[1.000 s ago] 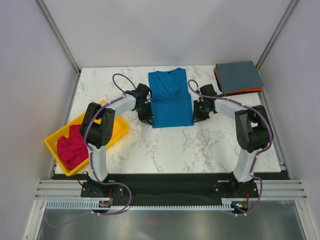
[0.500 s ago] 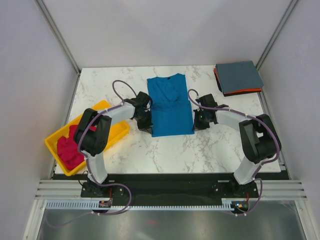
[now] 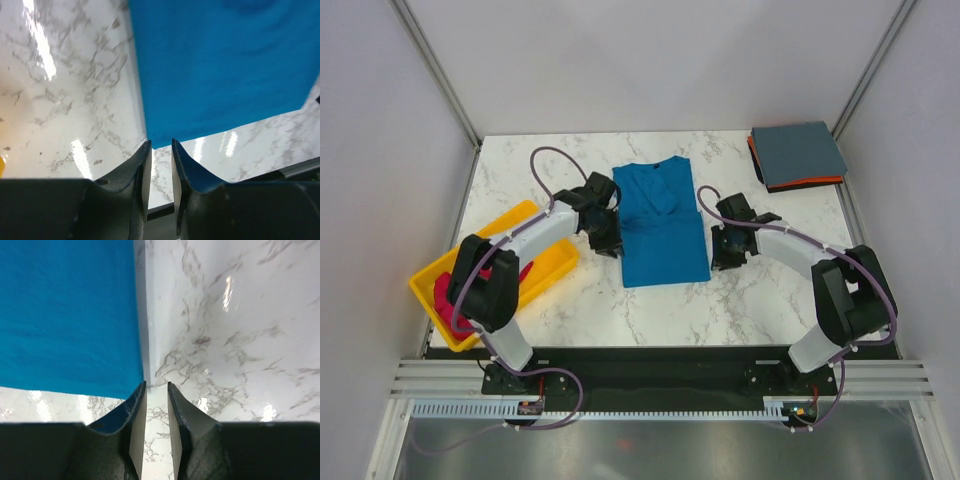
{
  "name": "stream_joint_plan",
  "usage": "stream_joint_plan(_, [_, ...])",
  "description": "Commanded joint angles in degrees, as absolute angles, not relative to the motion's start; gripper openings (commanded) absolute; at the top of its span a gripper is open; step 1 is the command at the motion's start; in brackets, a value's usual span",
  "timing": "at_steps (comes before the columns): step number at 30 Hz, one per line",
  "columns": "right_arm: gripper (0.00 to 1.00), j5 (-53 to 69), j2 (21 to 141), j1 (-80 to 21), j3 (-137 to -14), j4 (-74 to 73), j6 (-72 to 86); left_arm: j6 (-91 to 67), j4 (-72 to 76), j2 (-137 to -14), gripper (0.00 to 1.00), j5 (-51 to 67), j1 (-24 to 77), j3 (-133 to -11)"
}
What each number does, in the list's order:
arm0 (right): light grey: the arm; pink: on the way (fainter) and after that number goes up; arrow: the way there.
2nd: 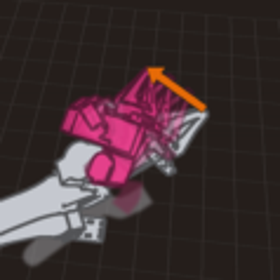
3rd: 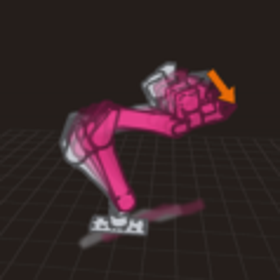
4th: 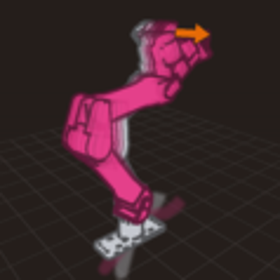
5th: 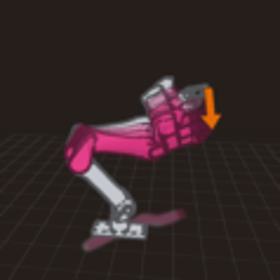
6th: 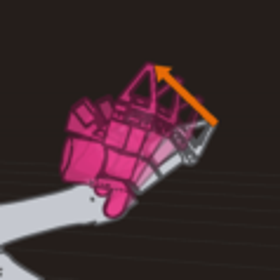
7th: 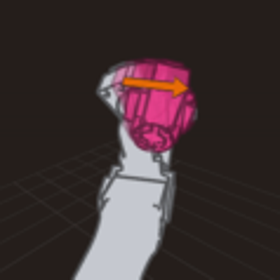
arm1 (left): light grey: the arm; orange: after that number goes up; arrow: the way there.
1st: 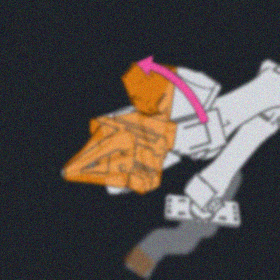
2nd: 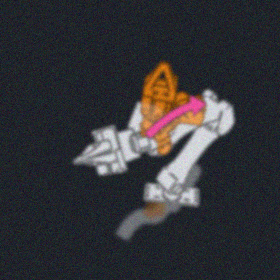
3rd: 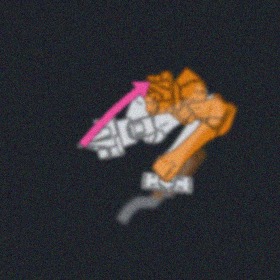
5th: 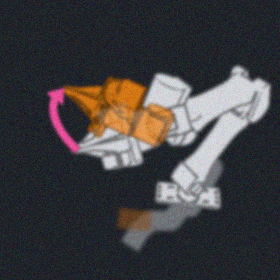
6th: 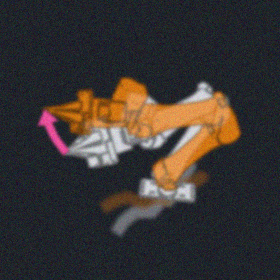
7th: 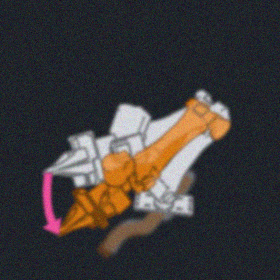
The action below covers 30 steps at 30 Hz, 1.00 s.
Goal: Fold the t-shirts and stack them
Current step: Fold the tshirt
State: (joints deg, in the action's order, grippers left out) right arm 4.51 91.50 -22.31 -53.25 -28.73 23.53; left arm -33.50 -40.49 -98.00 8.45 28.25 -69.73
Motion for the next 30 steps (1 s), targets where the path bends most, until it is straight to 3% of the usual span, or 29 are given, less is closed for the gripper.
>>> stream_joint_plan(1, [0.31,-2.0,90.7,-22.3,-60.5,-33.1,22.3,-31.6,-40.3,-100.2,0.3,9.1,28.1,-77.5])
stream_joint_plan(5, [0.24,-0.2,93.9,-22.3,-65.1,-33.0,21.8,-30.9,-39.3,-106.9,0.29,9.1,28.1,-82.3])
stream_joint_plan(15, [0.25,-0.1,97.6,-22.2,-71.5,-33.1,21.4,-28.5,-39.2,-120.9,0.28,4.2,26.0,-95.6])
stream_joint_plan(20, [0.24,-0.9,96.9,-22.2,-68.2,-31.7,22.8,-28.6,-39.7,-124.5,0.3,0.8,24.4,-99.7])
stream_joint_plan(24, [0.24,-1.0,91.7,-22.3,-58.5,-27.6,25.2,-29.7,-39.4,-125.7,0.31,1.1,24.3,-98.9])
stream_joint_plan(30, [0.23,-0.1,90.2,-22.3,-56.6,-27.1,26.3,-29.8,-39.7,-127.3,0.32,0.2,24.3,-101.3])
